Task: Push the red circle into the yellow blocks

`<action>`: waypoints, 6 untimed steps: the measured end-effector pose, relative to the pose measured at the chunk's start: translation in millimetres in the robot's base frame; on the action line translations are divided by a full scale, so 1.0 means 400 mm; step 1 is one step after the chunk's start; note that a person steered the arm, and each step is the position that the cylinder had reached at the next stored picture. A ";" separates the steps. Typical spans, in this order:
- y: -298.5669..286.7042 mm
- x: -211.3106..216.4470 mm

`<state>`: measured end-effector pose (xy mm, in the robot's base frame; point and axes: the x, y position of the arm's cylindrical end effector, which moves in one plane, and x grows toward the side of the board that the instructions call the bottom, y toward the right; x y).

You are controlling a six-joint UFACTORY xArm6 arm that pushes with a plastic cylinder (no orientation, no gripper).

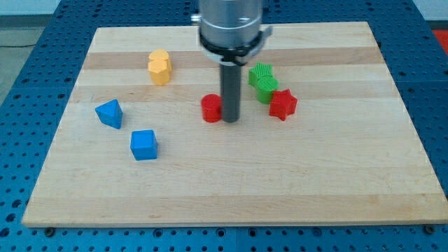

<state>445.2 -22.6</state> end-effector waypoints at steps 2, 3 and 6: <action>-0.139 -0.023; -0.160 -0.081; -0.238 -0.132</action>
<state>392.5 -117.9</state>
